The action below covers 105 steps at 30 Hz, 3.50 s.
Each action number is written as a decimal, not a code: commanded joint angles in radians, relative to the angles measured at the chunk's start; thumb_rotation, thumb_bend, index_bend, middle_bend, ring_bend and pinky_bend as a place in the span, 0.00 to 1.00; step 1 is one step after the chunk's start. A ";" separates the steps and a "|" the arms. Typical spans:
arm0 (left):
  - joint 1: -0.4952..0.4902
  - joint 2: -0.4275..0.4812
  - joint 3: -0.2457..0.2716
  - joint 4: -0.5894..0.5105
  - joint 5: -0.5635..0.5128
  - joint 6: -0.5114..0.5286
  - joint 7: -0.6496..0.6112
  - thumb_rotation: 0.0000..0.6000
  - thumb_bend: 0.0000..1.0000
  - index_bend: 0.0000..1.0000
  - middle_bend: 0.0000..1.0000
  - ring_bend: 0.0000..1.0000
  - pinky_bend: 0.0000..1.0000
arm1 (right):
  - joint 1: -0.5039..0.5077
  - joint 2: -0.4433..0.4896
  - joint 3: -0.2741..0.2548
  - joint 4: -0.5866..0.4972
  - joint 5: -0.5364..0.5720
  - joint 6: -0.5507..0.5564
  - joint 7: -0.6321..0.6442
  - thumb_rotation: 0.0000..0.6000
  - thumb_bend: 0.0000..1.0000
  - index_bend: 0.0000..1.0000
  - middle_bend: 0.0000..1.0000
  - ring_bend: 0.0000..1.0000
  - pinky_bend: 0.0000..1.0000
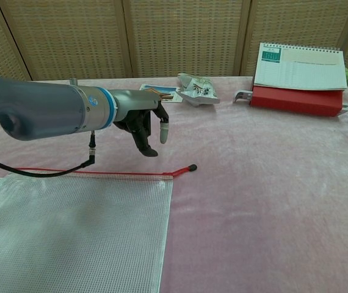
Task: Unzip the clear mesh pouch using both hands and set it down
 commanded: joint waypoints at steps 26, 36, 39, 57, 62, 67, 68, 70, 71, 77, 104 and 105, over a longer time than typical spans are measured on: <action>-0.175 -0.192 0.034 0.277 -0.206 -0.060 0.021 1.00 0.34 0.46 1.00 0.89 0.98 | 0.005 0.009 0.000 0.012 0.019 -0.014 0.037 1.00 0.00 0.00 0.00 0.00 0.00; -0.185 -0.204 0.043 0.298 -0.228 -0.070 0.026 1.00 0.34 0.50 1.00 0.89 0.98 | 0.006 0.015 -0.001 0.015 0.019 -0.018 0.053 1.00 0.00 0.00 0.00 0.00 0.00; -0.188 -0.211 0.046 0.308 -0.228 -0.065 0.026 1.00 0.34 0.50 1.00 0.89 0.98 | 0.006 0.017 -0.001 0.014 0.020 -0.018 0.058 1.00 0.00 0.00 0.00 0.00 0.00; -0.193 -0.222 0.043 0.302 -0.231 -0.037 0.041 1.00 0.49 0.58 1.00 0.89 0.98 | 0.006 0.027 -0.003 0.007 0.011 -0.014 0.078 1.00 0.00 0.00 0.00 0.00 0.00; -0.195 -0.224 0.044 0.301 -0.241 -0.027 0.053 1.00 0.53 0.58 1.00 0.89 0.98 | 0.004 0.032 -0.003 0.003 0.009 -0.010 0.084 1.00 0.00 0.00 0.00 0.00 0.00; -0.189 -0.218 0.037 0.291 -0.239 -0.021 0.051 1.00 0.58 0.66 1.00 0.89 0.98 | 0.003 0.035 -0.005 0.001 0.005 -0.008 0.090 1.00 0.00 0.00 0.00 0.00 0.00; -0.187 -0.214 0.034 0.285 -0.235 -0.021 0.047 1.00 0.60 0.69 1.00 0.89 0.98 | 0.003 0.035 -0.005 0.000 0.004 -0.008 0.090 1.00 0.00 0.00 0.00 0.00 0.00; -0.179 -0.201 0.026 0.267 -0.225 -0.020 0.035 1.00 0.63 0.75 1.00 0.89 0.98 | 0.003 0.035 -0.005 -0.001 0.002 -0.006 0.092 1.00 0.00 0.00 0.00 0.00 0.00; -0.176 -0.193 0.023 0.257 -0.218 -0.019 0.029 1.00 0.64 0.78 1.00 0.89 0.99 | 0.003 0.036 -0.005 -0.001 0.002 -0.006 0.092 1.00 0.00 0.00 0.00 0.00 0.00; -0.132 -0.119 -0.016 0.172 -0.146 -0.020 -0.056 1.00 0.66 0.84 1.00 0.89 1.00 | 0.003 0.035 -0.007 -0.001 -0.002 -0.004 0.092 1.00 0.00 0.00 0.00 0.00 0.00; 0.087 0.297 -0.203 -0.198 0.199 -0.146 -0.584 1.00 0.70 0.85 1.00 0.92 1.00 | 0.313 0.104 0.120 -0.146 0.129 -0.531 0.402 1.00 0.00 0.21 0.94 0.95 1.00; 0.086 0.292 -0.206 -0.202 0.202 -0.140 -0.600 1.00 0.69 0.85 1.00 0.92 1.00 | 0.342 0.121 0.141 -0.164 0.164 -0.601 0.467 1.00 0.00 0.21 0.95 0.96 1.00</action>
